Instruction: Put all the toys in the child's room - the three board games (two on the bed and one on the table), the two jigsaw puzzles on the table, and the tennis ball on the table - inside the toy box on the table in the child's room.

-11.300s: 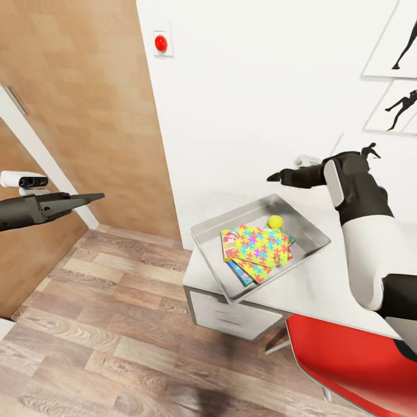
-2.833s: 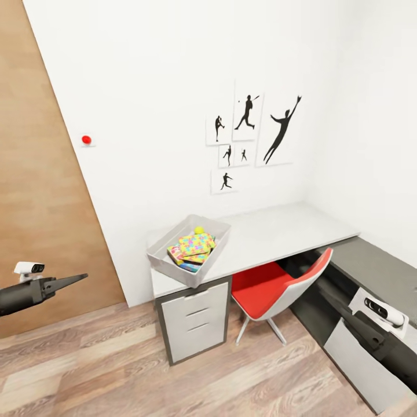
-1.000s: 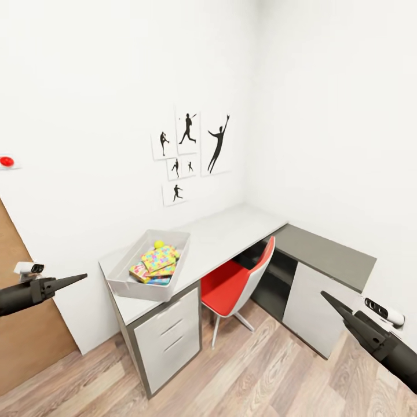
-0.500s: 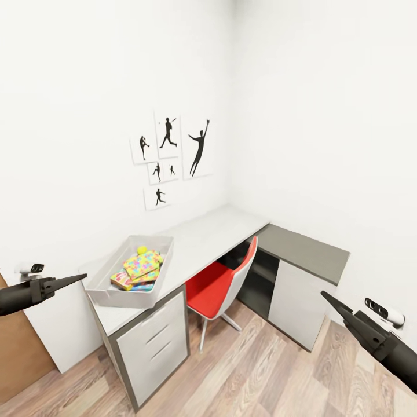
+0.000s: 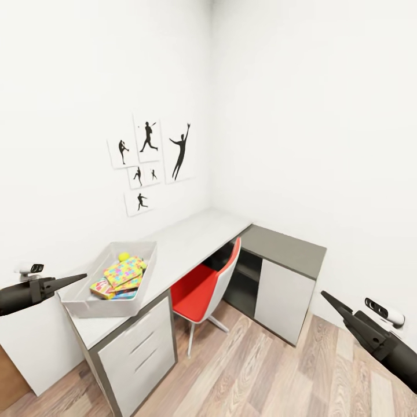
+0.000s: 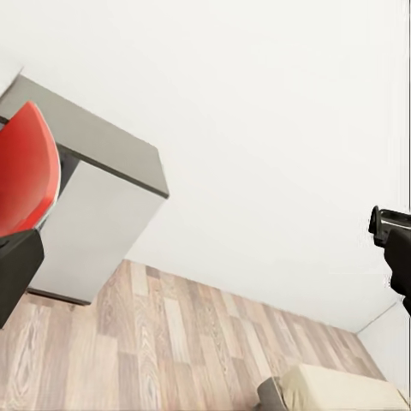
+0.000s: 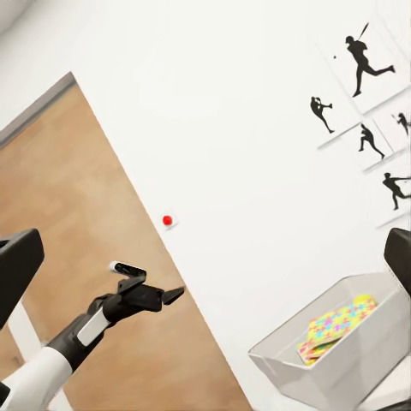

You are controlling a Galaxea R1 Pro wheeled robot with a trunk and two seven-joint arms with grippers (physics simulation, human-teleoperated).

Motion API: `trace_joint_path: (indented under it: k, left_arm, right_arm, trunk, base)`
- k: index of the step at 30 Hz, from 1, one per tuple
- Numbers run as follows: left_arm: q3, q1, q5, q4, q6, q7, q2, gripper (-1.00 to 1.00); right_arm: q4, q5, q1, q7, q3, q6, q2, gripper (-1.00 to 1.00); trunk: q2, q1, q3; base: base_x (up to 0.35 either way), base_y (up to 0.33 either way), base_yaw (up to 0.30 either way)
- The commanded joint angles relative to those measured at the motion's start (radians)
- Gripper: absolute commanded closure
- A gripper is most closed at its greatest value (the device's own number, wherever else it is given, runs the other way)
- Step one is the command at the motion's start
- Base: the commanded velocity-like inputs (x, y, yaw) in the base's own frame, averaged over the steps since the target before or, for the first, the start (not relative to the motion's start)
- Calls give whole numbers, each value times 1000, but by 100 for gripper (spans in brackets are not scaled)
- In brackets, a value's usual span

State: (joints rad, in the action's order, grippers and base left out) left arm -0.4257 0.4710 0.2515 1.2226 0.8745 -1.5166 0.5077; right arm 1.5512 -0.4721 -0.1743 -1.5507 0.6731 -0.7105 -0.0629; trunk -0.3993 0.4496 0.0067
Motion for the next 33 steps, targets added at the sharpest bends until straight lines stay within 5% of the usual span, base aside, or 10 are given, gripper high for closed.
trace_joint_path:
  k: [1, 33]
  left_arm:
    - [0, 0, 0, 0, 11, -4, 0, -100]
    - [-1, 0, 0, 0, 11, -4, 0, -100]
  right_arm:
    - [0, 0, -1, -3, 0, -11, 0, -100]
    - [-1, 0, -1, -3, 0, -11, -1, -100]
  trunk:
    - [-1, 0, 1]
    - [-1, 0, 40]
  base:
    - [0, 0, -206]
    - [0, 0, -206]
